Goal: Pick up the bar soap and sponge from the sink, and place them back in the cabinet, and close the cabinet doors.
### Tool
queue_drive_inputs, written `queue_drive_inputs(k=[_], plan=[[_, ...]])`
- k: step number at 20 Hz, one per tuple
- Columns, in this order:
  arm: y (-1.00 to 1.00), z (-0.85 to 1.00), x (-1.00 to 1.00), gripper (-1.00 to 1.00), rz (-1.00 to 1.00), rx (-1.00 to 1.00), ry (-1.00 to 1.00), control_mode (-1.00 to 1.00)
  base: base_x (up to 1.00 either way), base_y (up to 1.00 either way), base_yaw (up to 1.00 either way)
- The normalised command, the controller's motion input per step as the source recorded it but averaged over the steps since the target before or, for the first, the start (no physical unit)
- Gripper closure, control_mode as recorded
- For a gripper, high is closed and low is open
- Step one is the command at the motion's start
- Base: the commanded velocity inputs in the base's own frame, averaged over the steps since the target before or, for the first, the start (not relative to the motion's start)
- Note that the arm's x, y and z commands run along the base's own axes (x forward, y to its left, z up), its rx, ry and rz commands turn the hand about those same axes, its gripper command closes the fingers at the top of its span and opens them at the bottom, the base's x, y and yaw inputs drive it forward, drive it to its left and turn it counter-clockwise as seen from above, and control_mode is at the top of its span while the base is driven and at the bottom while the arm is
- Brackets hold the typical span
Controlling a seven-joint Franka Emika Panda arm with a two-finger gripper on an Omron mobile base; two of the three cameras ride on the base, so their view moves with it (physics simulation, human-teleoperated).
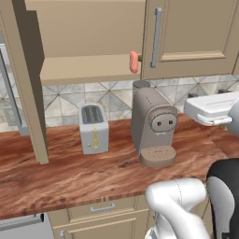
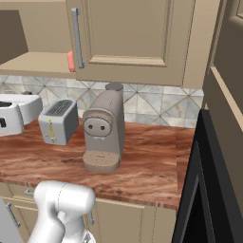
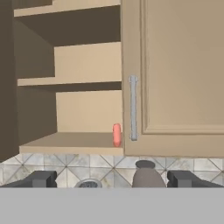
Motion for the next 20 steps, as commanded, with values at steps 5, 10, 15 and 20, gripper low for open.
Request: queue_drive_inputs(k=[5,10,15,20], plan=[[0.38,0.0,-0.41,-1.0,-0.03,-0.01,0.0,-1.0,0.0,0.0,0.0],[0.4,0.0,-0.22,-1.0,-0.01,0.0,-0.01,-1.0,0.0,0.0,0.0],[0.46,0.0,-0.08,-1.0,0.0,0.0,0.0,-1.0,0.0,0.0,0.0],[0.32,0.0,-0.18,-1.0,0.0,0.0,0.0,-1.0,0.0,0.0,0.0]])
